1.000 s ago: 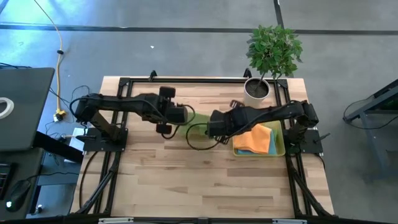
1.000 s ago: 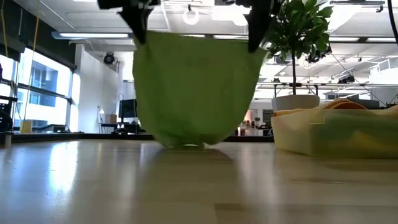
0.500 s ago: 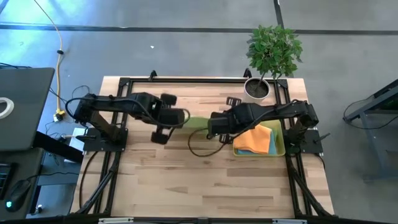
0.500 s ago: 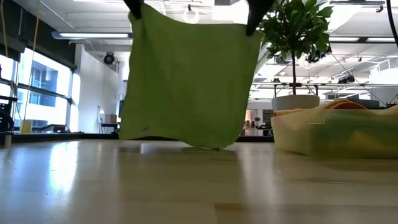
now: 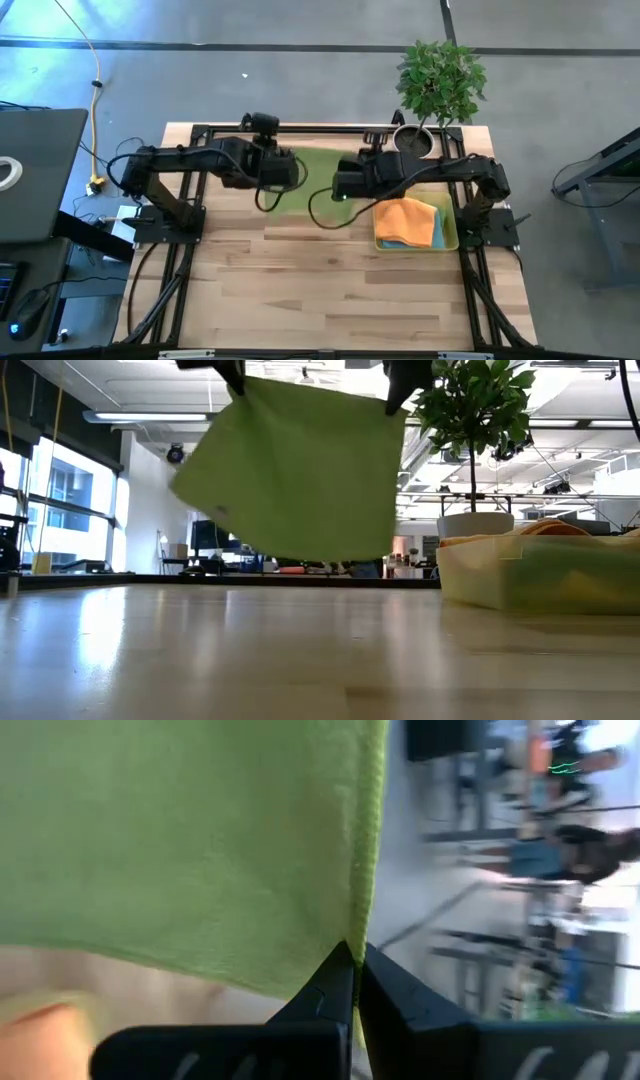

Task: Fold microfiber towels
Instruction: Fold the green microfiber cloth

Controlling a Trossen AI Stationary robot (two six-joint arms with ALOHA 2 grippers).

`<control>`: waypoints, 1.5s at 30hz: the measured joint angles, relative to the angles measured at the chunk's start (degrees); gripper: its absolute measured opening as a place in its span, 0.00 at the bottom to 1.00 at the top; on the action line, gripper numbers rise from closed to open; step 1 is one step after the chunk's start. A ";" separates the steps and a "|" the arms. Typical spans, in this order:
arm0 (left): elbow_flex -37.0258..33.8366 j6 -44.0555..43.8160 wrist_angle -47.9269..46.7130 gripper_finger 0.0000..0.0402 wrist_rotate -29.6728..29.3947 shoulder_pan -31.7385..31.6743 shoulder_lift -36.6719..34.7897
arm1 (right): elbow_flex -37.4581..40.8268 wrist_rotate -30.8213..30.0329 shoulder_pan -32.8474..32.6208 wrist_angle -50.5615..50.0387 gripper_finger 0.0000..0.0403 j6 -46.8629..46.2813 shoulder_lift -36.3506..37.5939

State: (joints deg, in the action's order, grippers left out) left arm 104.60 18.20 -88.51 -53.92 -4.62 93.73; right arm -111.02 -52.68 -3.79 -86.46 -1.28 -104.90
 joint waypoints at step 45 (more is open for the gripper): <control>-37.88 -28.93 31.88 0.00 46.50 18.14 0.04 | 31.26 48.45 -7.03 41.32 0.00 -1.19 -1.86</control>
State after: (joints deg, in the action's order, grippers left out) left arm 66.72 -10.73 -56.63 -7.42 13.53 93.78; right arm -79.77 -4.23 -10.81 -45.14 -2.47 -106.76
